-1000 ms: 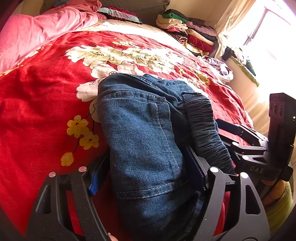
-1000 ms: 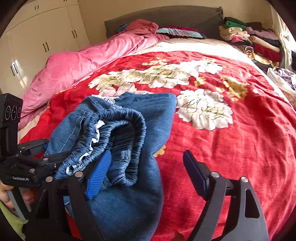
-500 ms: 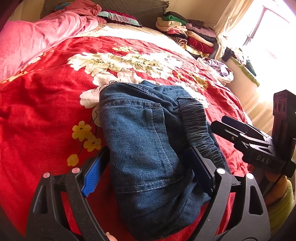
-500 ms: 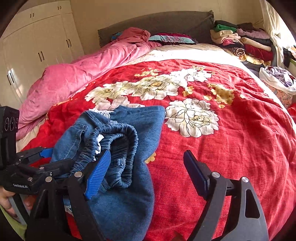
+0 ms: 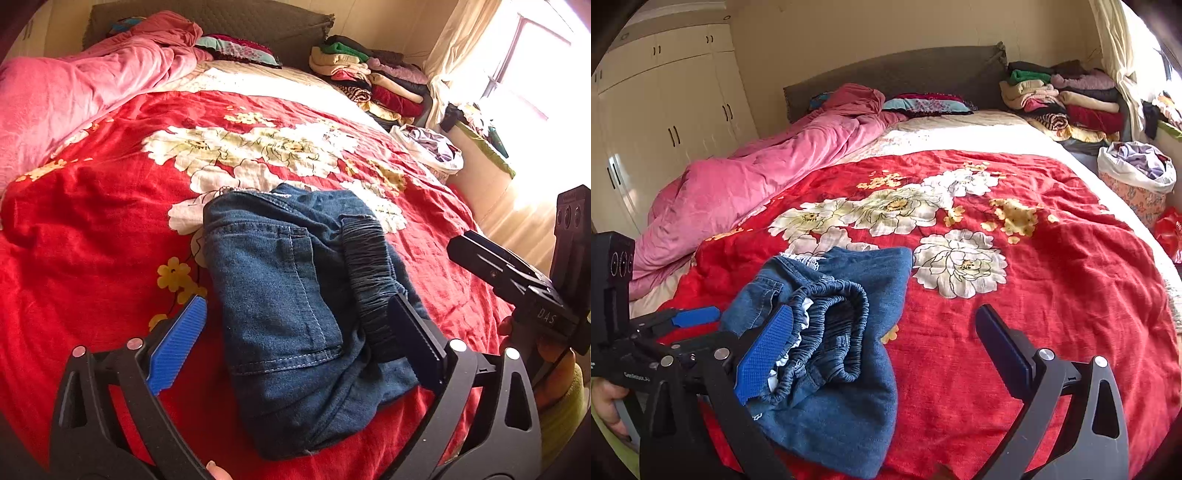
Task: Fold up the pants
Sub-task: 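Release both grippers and pull them back from the folded pants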
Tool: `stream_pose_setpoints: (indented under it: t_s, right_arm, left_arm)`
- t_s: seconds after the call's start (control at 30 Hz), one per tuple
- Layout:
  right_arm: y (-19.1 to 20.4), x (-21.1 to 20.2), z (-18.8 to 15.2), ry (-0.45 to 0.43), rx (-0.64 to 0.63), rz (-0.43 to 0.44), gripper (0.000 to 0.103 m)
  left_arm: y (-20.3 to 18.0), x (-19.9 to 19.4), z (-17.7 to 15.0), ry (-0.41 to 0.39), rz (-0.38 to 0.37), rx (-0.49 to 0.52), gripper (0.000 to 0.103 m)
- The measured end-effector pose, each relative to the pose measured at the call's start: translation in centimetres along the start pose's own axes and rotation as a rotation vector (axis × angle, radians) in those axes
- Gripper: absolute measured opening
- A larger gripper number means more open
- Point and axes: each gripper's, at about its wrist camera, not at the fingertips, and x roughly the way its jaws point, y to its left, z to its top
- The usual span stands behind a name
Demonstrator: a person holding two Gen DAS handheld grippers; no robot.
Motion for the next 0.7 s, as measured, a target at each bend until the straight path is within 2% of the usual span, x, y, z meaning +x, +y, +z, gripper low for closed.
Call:
stream_pose_setpoints:
  t_s: [0.37, 0.57, 0.7]
  right_arm:
    - [1.4, -4.0, -0.7, -0.045, -0.021, 0.025, 0.098]
    - [2.6, -6.6, -1.7, -0.076, -0.051, 0.013, 0.098]
    - [2.9, -7.6, -2.9, -0.068, -0.066, 0.005, 0.098]
  left_arm:
    - [-1.2, -4.4, -0.9, -0.082, 0.069, 0.028, 0.093]
    - [-1.5, -6.7, -2.4, -0.106, 0.087, 0.021, 0.093]
    - [-1.8, -7.9, -3.6, -0.107, 0.104, 0.037, 0.093]
